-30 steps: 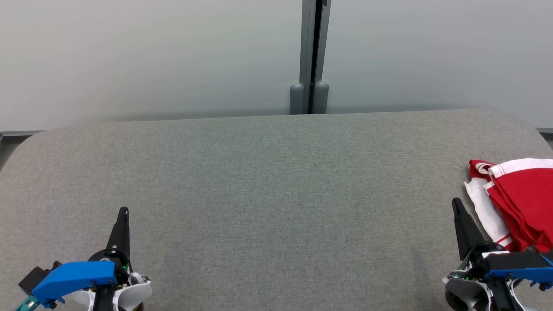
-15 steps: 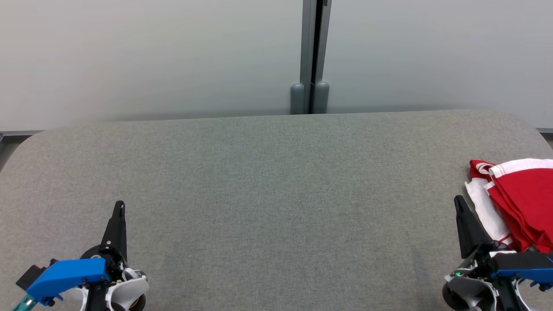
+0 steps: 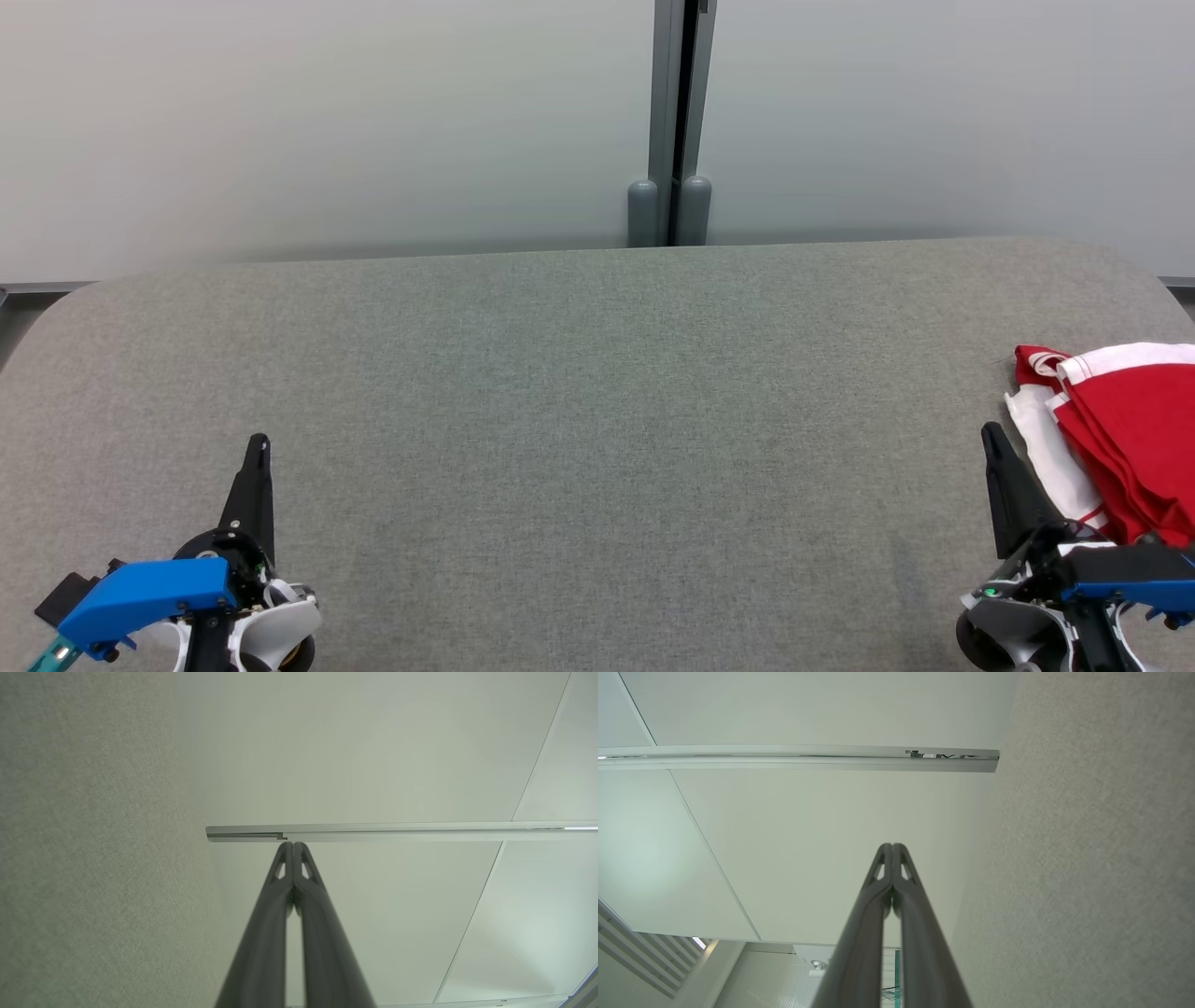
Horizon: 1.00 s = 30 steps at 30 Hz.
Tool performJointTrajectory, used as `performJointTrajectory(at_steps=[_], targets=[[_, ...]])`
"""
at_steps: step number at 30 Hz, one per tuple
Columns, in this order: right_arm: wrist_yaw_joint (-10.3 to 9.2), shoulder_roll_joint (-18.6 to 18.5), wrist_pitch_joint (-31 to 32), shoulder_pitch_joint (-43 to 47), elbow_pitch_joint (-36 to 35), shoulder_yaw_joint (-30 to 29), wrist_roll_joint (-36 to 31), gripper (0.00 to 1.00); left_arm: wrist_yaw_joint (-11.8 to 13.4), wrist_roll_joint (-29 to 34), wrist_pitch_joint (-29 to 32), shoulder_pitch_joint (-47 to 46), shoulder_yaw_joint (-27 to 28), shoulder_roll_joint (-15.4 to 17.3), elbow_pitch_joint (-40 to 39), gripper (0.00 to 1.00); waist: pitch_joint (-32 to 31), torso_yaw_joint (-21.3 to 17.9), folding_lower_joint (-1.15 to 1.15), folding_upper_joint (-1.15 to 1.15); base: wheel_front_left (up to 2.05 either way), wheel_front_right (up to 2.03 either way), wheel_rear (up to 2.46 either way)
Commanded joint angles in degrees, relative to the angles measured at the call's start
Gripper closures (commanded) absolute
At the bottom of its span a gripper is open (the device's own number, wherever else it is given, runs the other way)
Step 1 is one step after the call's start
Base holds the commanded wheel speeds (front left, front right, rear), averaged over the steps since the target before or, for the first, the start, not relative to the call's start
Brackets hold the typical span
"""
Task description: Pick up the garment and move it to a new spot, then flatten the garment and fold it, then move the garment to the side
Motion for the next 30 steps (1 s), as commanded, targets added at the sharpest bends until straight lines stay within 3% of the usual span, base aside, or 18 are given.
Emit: performJointTrajectory(at_steps=[1, 30], targets=[[0.02, -0.4, 0.3, 0.8, -0.2, -0.2, 0.2, 1.00, -0.3, -0.2, 0.2, -0.5, 0.1, 0.0, -0.3, 1.00, 0.0, 0.0, 0.00, 0.00, 0.00, 0.00, 0.00], [0.02, -0.4, 0.3, 0.8, -0.2, -0.1, 0.2, 1.00, -0.3, -0.2, 0.2, -0.5, 0.1, 0.0, -0.3, 1.00, 0.0, 0.0, 0.00, 0.00, 0.00, 0.00, 0.00]])
